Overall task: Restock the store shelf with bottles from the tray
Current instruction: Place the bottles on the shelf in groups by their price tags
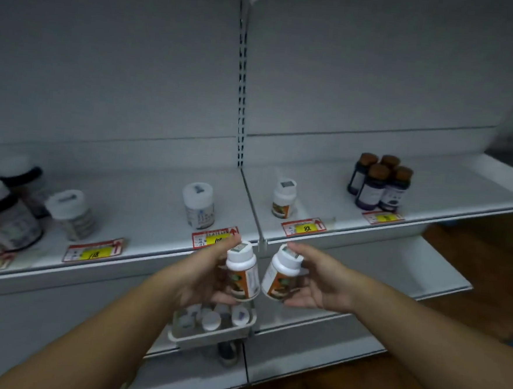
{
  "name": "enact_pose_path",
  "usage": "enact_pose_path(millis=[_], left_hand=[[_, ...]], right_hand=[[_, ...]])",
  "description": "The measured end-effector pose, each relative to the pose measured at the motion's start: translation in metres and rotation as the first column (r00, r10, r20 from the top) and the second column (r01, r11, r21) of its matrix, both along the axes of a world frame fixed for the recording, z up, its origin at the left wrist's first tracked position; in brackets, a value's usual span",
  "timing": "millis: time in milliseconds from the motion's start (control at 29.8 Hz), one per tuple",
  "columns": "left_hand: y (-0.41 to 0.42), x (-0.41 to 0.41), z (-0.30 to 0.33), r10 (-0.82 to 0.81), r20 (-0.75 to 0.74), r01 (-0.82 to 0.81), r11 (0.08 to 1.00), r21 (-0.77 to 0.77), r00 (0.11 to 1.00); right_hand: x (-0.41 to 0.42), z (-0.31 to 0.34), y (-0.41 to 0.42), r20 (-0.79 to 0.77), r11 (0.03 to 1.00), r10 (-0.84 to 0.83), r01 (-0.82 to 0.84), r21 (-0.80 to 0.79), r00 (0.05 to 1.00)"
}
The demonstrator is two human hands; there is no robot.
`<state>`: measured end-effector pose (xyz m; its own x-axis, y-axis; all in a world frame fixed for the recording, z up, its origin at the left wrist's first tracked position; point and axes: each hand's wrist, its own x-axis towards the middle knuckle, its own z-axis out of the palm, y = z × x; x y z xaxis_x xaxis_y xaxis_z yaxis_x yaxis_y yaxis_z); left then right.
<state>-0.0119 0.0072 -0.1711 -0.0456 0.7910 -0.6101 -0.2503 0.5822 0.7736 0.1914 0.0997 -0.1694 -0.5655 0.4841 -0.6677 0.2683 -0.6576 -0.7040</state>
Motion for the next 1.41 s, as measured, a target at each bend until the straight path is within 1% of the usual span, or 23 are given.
enact_pose_path(millis=[134, 201, 268, 369, 436, 536, 637, 771, 872, 1006, 1106, 1174, 1308, 1408], left_hand=[[0.011, 0.010, 0.046, -0.078, -0.042, 0.078, 0.997, 0.017, 0.996], [0.017, 0.015, 0.061, -0.132, -0.104, 0.133, 0.991, 0.010, 0.986], [0.024, 0.019, 0.072, -0.132, -0.156, 0.133, 0.991, -0.001, 0.979], [0.039, 0.017, 0.089, -0.072, -0.181, 0.076, 0.997, 0.020, 0.981], [0.051, 0.010, 0.100, -0.009, -0.192, 0.021, 0.998, 0.056, 0.981], [0.074, -0.005, 0.112, 0.116, -0.284, -0.069, 0.983, 0.169, 0.952], [0.097, -0.015, 0.107, 0.262, -0.344, -0.176, 0.949, 0.260, 0.902], [0.127, -0.014, 0.082, 0.345, -0.396, -0.267, 0.934, 0.238, 0.851], [0.146, -0.014, 0.063, 0.316, -0.397, -0.251, 0.945, 0.208, 0.862], [0.170, -0.010, 0.048, 0.274, -0.385, -0.200, 0.955, 0.221, 0.882], [0.188, -0.006, 0.039, 0.283, -0.390, -0.198, 0.950, 0.243, 0.876], [0.196, -0.002, 0.033, 0.270, -0.411, -0.189, 0.955, 0.227, 0.871], [0.202, 0.002, 0.023, 0.171, -0.510, -0.106, 0.982, 0.154, 0.843], [0.198, 0.001, 0.020, 0.128, -0.512, -0.086, 0.991, 0.106, 0.850]], right_hand=[[0.010, 0.047, 0.009, -0.019, 0.998, 0.012, -0.011, 0.063, 1.000], [0.012, 0.061, 0.016, -0.021, 0.995, 0.009, -0.007, 0.101, 1.000], [0.015, 0.072, 0.022, -0.042, 0.995, 0.016, -0.012, 0.096, 0.999], [0.022, 0.083, 0.039, -0.094, 0.996, 0.056, -0.049, 0.075, 0.994], [0.027, 0.090, 0.055, -0.099, 0.996, 0.041, -0.033, 0.087, 0.994], [0.035, 0.096, 0.088, -0.048, 0.980, -0.036, 0.045, 0.196, 0.998], [0.037, 0.090, 0.117, -0.002, 0.948, -0.092, 0.088, 0.307, 0.996], [0.031, 0.066, 0.139, 0.039, 0.934, -0.079, 0.060, 0.352, 0.996], [0.020, 0.049, 0.157, 0.061, 0.927, -0.091, 0.062, 0.369, 0.994], [0.003, 0.035, 0.175, 0.157, 0.904, -0.018, -0.051, 0.425, 0.987], [-0.007, 0.036, 0.184, 0.216, 0.890, 0.030, -0.125, 0.438, 0.976], [-0.012, 0.037, 0.187, 0.246, 0.875, 0.052, -0.163, 0.457, 0.968], [-0.016, 0.032, 0.184, 0.383, 0.778, 0.075, -0.294, 0.554, 0.921], [-0.016, 0.028, 0.181, 0.475, 0.705, 0.087, -0.391, 0.592, 0.876]])
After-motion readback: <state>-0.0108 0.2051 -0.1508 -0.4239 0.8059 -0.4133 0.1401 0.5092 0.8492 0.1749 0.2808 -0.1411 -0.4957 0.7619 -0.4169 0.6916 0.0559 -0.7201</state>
